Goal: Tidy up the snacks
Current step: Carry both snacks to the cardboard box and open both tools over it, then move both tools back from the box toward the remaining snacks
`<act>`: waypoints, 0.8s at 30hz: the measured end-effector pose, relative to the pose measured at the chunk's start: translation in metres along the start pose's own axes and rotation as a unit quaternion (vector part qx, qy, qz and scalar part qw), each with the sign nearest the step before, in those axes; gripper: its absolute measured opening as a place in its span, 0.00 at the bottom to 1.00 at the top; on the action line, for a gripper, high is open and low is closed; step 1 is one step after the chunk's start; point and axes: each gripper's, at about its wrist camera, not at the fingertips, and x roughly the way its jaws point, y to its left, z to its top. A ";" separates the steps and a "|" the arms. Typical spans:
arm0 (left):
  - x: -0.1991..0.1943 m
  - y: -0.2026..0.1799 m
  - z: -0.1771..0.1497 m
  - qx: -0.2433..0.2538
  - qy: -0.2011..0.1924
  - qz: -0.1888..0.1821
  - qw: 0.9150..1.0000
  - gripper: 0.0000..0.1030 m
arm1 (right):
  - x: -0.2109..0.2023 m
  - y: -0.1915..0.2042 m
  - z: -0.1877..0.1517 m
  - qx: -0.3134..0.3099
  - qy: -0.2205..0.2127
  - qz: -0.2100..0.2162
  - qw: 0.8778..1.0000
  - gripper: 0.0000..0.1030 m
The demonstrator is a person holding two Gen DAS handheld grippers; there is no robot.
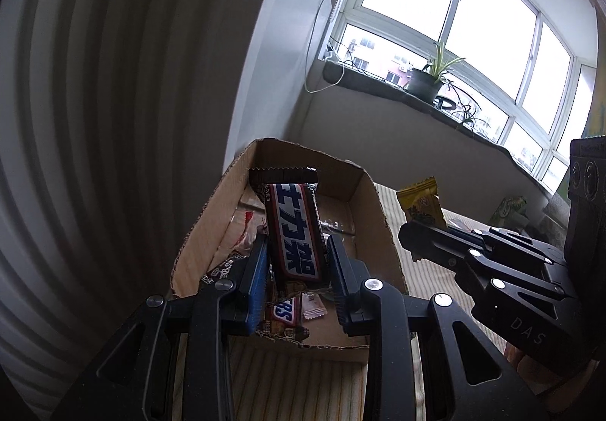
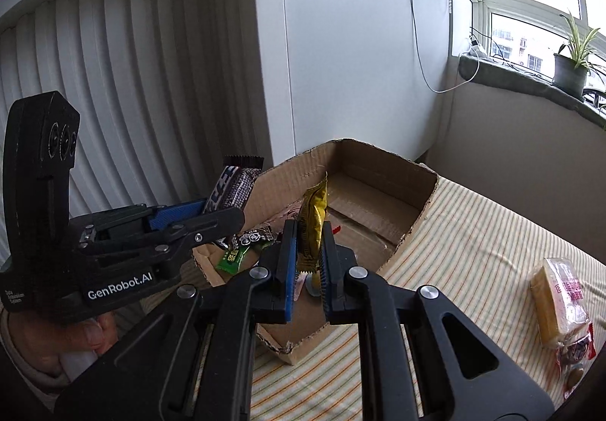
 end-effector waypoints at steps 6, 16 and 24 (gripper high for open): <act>0.014 0.011 0.000 -0.022 0.012 0.017 1.000 0.50 | 0.031 -0.006 -0.002 0.004 0.022 0.013 1.000 0.30; 0.012 0.019 0.003 -0.033 0.007 0.026 0.999 0.54 | 0.029 -0.014 -0.015 0.015 0.023 -0.002 1.000 0.48; 0.000 0.011 0.008 -0.023 -0.003 0.031 0.999 0.58 | 0.010 -0.006 -0.013 0.016 -0.003 -0.008 1.000 0.68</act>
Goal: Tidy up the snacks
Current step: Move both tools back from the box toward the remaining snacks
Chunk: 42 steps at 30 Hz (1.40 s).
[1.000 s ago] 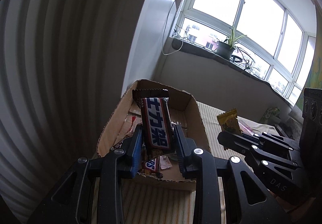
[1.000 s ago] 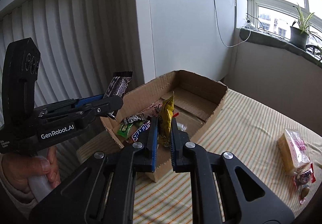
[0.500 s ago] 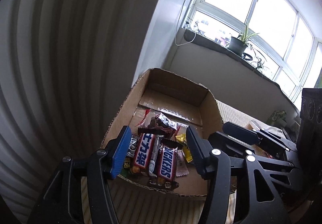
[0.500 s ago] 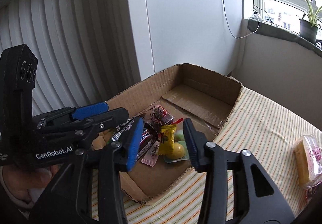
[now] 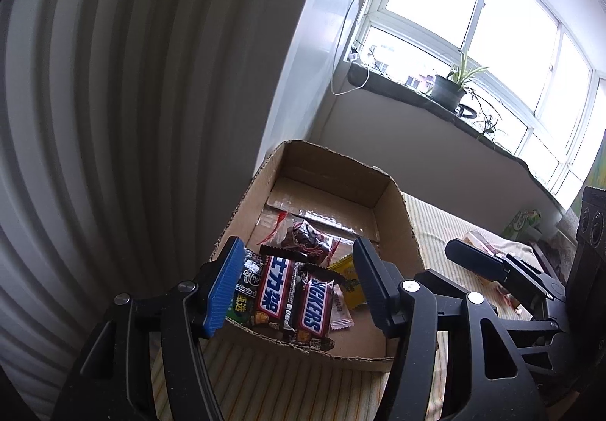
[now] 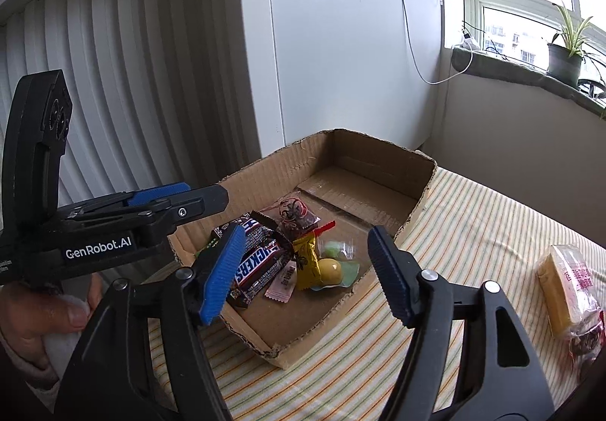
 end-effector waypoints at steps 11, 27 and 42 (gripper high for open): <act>-0.009 -0.053 0.001 0.053 0.003 -0.012 0.999 0.58 | -0.041 -0.022 -0.016 0.031 -0.018 -0.029 0.999 0.78; 0.007 -0.213 -0.031 0.186 0.043 -0.092 0.977 0.64 | -0.158 -0.154 -0.097 0.156 -0.044 -0.147 0.976 0.79; 0.010 -0.265 -0.055 0.231 0.068 -0.122 0.963 0.64 | -0.212 -0.201 -0.142 0.206 -0.047 -0.205 0.956 0.79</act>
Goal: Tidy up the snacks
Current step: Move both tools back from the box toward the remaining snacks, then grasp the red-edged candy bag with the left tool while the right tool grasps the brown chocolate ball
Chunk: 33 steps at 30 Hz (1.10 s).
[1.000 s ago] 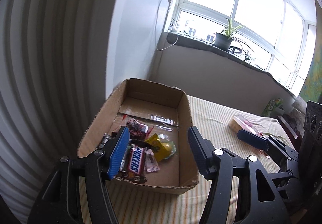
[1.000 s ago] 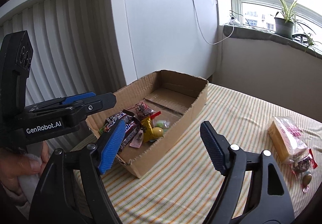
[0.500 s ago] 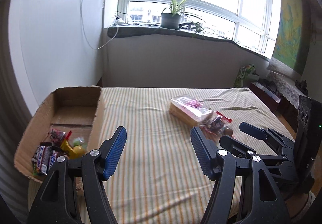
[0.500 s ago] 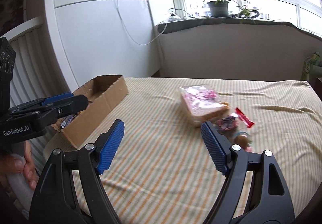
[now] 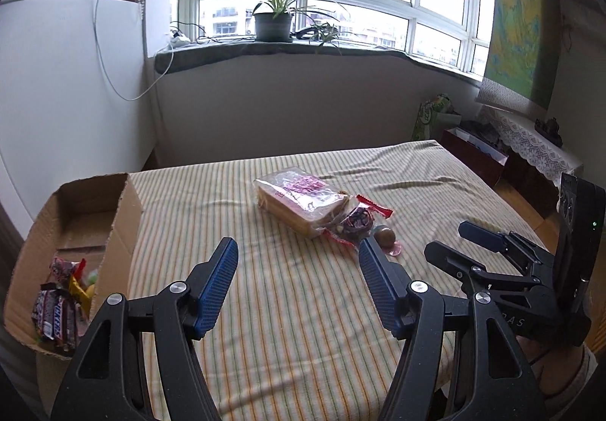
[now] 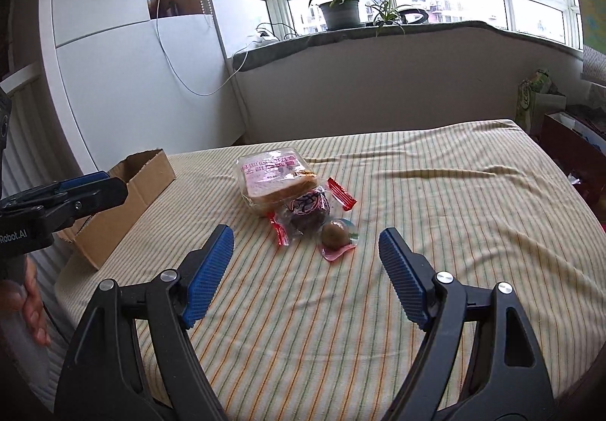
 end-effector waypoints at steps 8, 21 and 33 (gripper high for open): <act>0.031 -0.013 -0.003 0.010 0.032 -0.027 0.999 0.65 | 0.022 -0.010 -0.008 -0.010 0.041 -0.014 0.999 0.79; 0.128 -0.024 -0.020 -0.059 0.156 -0.141 0.976 0.70 | 0.067 -0.021 -0.024 -0.094 0.164 -0.051 0.981 0.85; 0.165 -0.021 0.010 -0.056 0.165 -0.159 0.972 0.68 | 0.103 -0.010 0.005 -0.136 0.176 -0.020 0.975 0.69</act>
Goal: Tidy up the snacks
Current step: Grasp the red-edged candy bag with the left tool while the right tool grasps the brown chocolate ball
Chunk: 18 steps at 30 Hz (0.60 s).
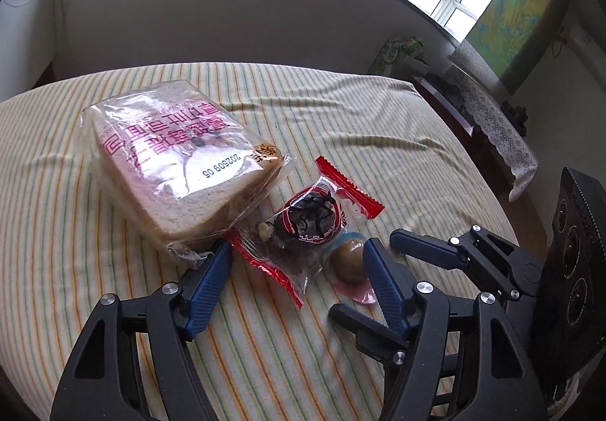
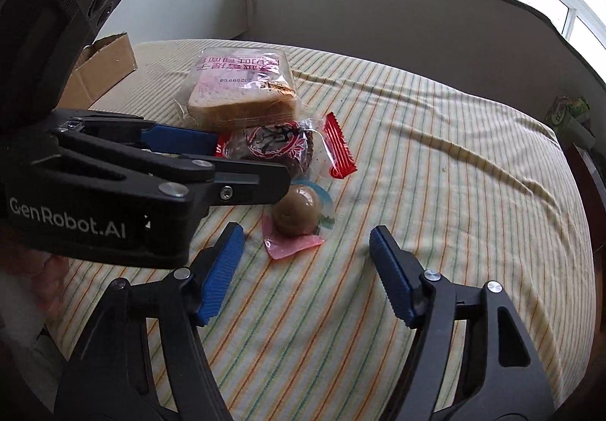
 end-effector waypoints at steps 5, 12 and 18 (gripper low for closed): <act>0.008 0.001 0.011 -0.012 0.004 -0.007 1.000 0.68 | 0.008 0.003 0.009 -0.007 0.003 0.022 1.000 0.48; 0.016 -0.006 0.016 0.006 -0.001 0.002 1.000 0.61 | 0.000 0.000 0.002 0.006 -0.007 0.025 1.000 0.39; 0.018 -0.019 0.012 0.035 -0.006 0.002 0.999 0.41 | -0.023 -0.020 -0.023 0.056 -0.026 0.016 0.998 0.36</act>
